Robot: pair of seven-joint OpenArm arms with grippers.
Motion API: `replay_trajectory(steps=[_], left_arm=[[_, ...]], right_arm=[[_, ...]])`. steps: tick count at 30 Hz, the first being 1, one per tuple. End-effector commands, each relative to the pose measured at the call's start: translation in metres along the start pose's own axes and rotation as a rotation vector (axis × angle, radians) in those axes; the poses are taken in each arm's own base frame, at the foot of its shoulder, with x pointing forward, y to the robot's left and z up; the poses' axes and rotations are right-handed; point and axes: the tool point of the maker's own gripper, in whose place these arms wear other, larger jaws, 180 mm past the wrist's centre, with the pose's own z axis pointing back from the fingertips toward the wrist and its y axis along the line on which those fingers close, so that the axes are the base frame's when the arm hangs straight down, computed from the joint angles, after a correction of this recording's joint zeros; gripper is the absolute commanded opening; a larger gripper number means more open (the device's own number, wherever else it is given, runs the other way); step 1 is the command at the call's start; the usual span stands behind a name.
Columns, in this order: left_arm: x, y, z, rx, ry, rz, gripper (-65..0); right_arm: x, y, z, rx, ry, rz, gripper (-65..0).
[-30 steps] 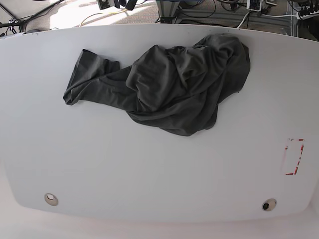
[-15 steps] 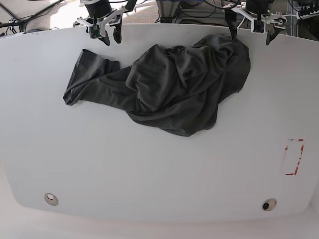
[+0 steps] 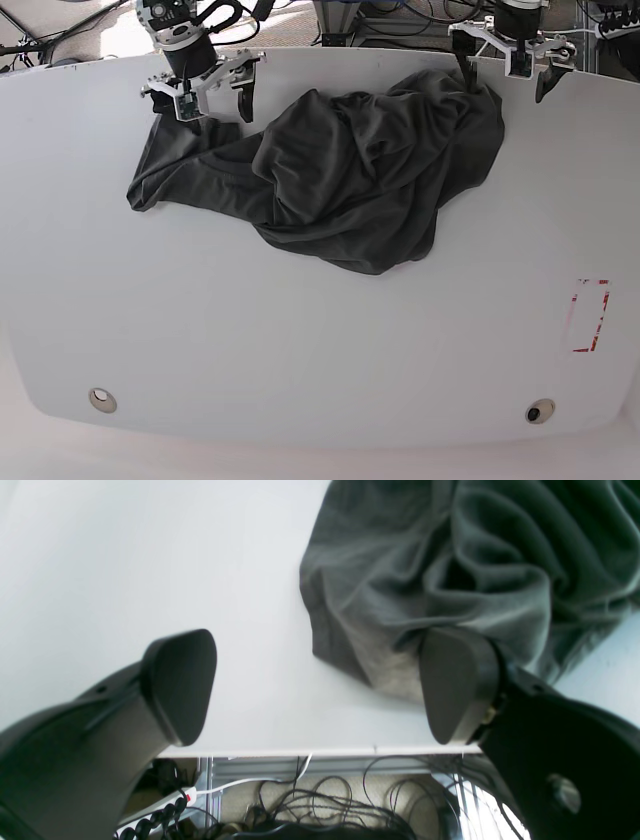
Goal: Fold the T-shirt properly
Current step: 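Lower both grippers onto the T-shirt edges and pinch the fabric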
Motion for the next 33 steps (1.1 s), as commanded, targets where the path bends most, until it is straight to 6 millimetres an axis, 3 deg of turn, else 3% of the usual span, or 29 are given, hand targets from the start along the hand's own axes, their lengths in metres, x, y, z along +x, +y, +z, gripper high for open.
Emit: replay_trajectory(steps=[1, 7, 10, 12, 20, 25, 33], left_arm=[[0.002, 0.001, 0.003, 0.002, -0.013, -0.008, -5.1], [0.005, 0.007, -0.004, 0.020, -0.028, -0.010, -5.1], [-0.006, 0.015, -0.005, 0.042, -0.002, -0.014, -5.1], [-0.005, 0.017, -0.009, 0.047, -0.006, -0.012, -5.1], [-0.009, 0.028, -0.017, 0.079, -0.004, -0.009, -4.9], [-0.006, 0.031, -0.018, 0.086, -0.011, -0.007, -4.9], [0.012, 0.041, -0.019, 0.113, -0.060, -0.012, -5.1]], right_arm=[[0.018, -0.011, -0.006, -0.014, -0.035, 0.029, -18.4], [0.024, -0.065, -0.010, -0.144, 0.023, 0.028, -18.4], [0.024, -0.086, -0.008, -0.174, 0.009, -0.023, -18.4], [0.028, -0.093, -0.010, -0.177, -0.007, -0.050, -18.4], [0.009, -0.121, -0.025, -0.141, 0.053, -0.205, -18.4], [-0.001, -0.139, -0.023, -0.171, 0.076, -0.268, -18.4], [-0.022, -0.135, -0.023, -0.161, 0.145, -0.306, -18.4]])
